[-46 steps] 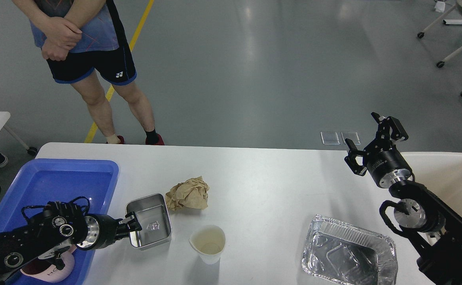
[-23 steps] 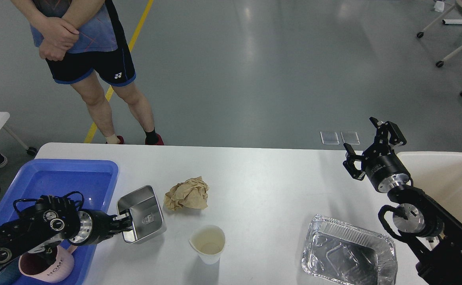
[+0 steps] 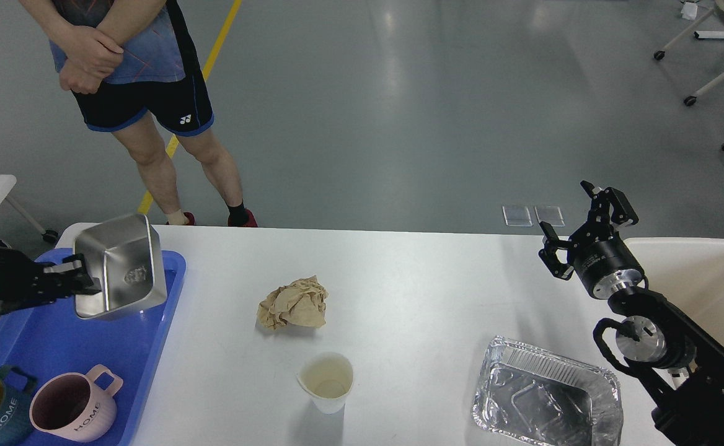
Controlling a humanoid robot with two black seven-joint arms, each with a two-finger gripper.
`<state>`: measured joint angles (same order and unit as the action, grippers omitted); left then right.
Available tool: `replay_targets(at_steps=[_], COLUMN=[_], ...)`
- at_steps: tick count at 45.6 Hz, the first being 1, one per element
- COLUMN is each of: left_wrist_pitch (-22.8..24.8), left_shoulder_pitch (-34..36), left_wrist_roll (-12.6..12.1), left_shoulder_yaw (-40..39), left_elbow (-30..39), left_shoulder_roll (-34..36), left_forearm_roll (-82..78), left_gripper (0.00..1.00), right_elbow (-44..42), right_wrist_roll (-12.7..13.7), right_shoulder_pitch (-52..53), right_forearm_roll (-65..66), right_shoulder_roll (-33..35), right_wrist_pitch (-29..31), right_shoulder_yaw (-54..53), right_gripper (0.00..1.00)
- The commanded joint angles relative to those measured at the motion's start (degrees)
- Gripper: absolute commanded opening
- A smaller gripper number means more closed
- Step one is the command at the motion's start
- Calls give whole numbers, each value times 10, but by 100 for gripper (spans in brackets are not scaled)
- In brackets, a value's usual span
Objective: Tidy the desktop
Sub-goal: 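Lift the tin and lower it into the blue tray with the left gripper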
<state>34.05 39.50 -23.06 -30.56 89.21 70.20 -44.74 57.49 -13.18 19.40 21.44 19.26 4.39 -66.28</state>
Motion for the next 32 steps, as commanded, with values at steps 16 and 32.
replay_targets(at_steps=[16, 32], left_wrist_pitch=[95, 29], left_shoulder_pitch=[7, -8], left_wrist_roll=[3, 3], left_shoulder_yaw=[-99, -45], left_elbow=[-1, -204], left_shoulder_roll=[130, -12], left_forearm_roll=[84, 67], left_gripper=[0, 1], right_elbow=[-1, 0], right_wrist_roll=[0, 0], right_shoulder_pitch=[0, -6], right_forearm_roll=[0, 0], right_shoulder_roll=[0, -1], right_wrist_pitch=[-1, -1], right_shoulder_yaw=[0, -1], right_gripper=[100, 100])
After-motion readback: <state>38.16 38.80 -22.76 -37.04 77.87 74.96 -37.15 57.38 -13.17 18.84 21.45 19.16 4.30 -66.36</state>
